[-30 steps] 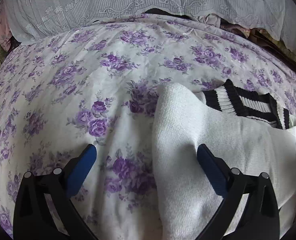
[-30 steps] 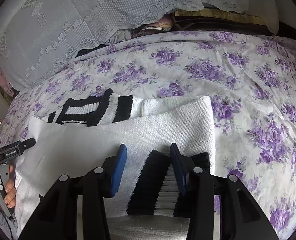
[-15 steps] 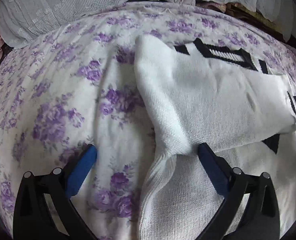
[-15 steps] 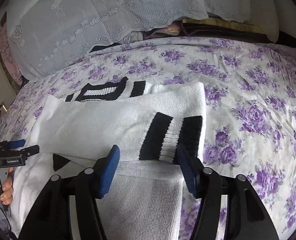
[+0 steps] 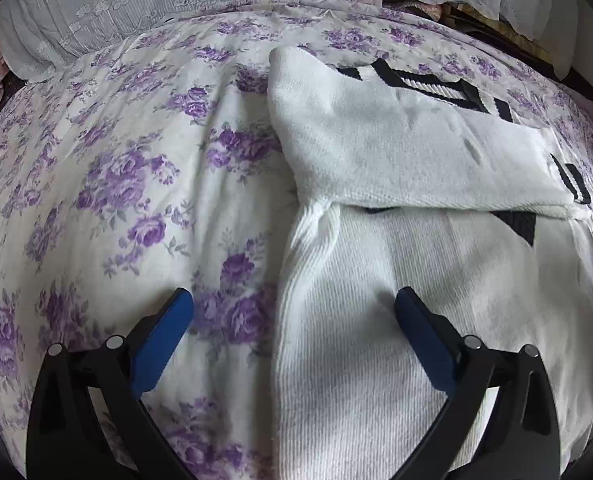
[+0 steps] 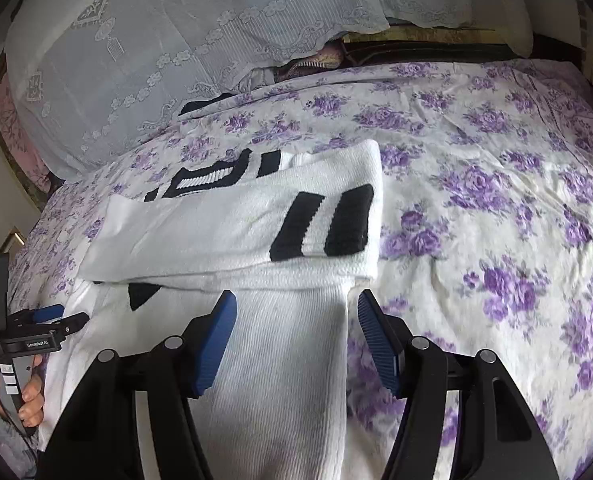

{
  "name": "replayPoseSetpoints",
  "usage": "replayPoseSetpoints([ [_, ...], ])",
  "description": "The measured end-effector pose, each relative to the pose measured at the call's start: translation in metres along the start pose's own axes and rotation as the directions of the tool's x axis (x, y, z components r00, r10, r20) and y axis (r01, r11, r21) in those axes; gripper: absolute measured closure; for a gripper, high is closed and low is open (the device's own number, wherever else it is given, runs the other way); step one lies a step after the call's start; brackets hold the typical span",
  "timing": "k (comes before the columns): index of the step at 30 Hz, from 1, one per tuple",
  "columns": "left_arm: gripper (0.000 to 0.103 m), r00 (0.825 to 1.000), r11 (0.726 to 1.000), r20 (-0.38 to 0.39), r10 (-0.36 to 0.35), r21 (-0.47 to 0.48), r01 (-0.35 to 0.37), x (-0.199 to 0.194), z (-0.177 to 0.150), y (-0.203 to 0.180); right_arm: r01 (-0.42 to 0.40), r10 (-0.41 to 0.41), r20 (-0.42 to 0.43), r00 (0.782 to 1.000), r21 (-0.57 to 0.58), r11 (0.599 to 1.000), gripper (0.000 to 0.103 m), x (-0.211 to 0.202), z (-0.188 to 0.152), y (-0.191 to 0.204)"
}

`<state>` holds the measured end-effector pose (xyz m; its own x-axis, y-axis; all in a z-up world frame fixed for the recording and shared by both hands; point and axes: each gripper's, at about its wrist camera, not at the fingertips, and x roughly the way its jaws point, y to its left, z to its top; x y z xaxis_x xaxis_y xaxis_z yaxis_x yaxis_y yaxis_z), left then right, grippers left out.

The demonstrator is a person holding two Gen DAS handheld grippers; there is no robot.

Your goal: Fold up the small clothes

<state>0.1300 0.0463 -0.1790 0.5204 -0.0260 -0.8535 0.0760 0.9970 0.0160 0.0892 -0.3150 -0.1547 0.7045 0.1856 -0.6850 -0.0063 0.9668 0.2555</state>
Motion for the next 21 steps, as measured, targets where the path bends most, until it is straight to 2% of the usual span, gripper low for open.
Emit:
replayPoseSetpoints([
  [11,0.005,0.998,0.997,-0.015,-0.054,0.053,0.054,-0.034,-0.064,-0.006,-0.052,0.058,-0.073,0.996,0.073,0.996,0.039,-0.048,-0.055,-0.022],
  [14,0.005,0.997,0.994,-0.022,-0.074,0.081,0.076,-0.048,-0.083,-0.008,-0.060,0.062,-0.084,0.995,0.033,0.998,0.039,-0.069,-0.067,-0.022],
  [17,0.005,0.992,0.988,-0.041,-0.117,0.100,0.121,-0.062,-0.101,-0.009,-0.087,0.081,-0.131,0.988,-0.036,0.996,0.039,-0.089,-0.080,-0.018],
  [21,0.005,0.986,0.976,-0.060,-0.158,0.141,0.166,-0.076,-0.122,-0.016,-0.172,0.155,-0.208,0.966,-0.063,0.983,0.039,-0.108,-0.103,-0.009],
])
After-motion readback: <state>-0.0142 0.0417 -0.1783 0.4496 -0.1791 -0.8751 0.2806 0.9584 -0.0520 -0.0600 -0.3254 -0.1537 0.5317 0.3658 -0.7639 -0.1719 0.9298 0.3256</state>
